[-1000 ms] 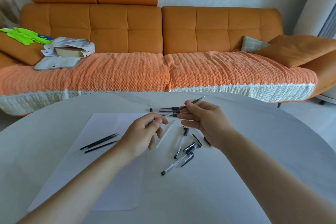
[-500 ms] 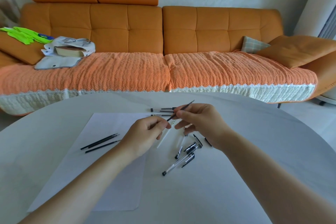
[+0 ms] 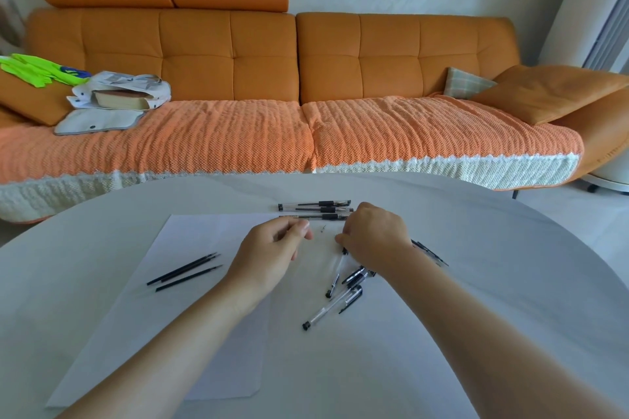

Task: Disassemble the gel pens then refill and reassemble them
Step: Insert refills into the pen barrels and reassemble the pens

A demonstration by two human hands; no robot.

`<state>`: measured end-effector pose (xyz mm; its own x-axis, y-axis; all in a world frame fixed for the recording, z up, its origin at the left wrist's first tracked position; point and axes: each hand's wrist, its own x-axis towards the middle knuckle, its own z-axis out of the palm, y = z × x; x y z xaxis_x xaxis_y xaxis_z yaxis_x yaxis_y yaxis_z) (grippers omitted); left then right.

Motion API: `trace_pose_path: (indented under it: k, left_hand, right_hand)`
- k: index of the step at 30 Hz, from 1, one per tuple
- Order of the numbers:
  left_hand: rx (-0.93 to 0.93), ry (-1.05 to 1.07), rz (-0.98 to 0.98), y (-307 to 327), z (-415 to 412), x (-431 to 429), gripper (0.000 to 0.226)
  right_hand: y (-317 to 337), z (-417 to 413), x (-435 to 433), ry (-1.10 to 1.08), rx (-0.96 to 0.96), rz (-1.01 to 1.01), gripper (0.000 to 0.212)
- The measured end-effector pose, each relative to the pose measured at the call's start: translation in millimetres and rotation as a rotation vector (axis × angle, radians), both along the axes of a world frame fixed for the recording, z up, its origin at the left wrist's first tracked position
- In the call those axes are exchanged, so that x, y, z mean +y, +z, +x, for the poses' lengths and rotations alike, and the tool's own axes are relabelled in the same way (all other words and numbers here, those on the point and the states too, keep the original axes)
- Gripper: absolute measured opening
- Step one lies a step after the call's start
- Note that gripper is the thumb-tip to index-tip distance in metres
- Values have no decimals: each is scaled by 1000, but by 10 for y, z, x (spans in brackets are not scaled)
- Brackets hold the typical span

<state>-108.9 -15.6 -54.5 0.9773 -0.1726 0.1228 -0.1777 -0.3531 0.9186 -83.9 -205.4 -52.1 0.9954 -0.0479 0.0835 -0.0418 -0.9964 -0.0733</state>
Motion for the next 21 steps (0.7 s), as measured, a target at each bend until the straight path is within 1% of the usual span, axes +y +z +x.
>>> trace_pose_path:
  k: [3, 7, 9, 10, 11, 14, 15, 17, 21]
  left_hand:
    - [-45, 28, 97, -37, 17, 55, 28]
    - [-52, 38, 133, -64, 35, 122, 26]
    - [-59, 39, 148, -66, 38, 146, 26]
    - [-64, 37, 154, -65, 40, 154, 26]
    - [-69, 33, 155, -64, 41, 162, 25]
    - [-82, 9, 151, -49, 43, 169, 26]
    - [-81, 1, 147, -42, 45, 166, 26]
    - [-75, -20, 129, -29, 47, 152, 26]
    - [-85, -67, 108, -18, 23, 120, 26]
  right_hand:
    - [-17, 32, 30, 4, -20, 9, 23]
    - [8, 12, 69, 36, -23, -29, 21]
    - [37, -23, 75, 58, -48, 37, 19]
    - [60, -47, 77, 61, -78, 136, 17]
    - [92, -74, 85, 64, -110, 288, 15]
    - [207, -163, 160, 81, -143, 870, 16]
    - [243, -200, 189, 68, -129, 1017, 16]
    - [296, -277, 235, 50, -96, 1194, 16]
    - [312, -396, 256, 42, -69, 1385, 11]
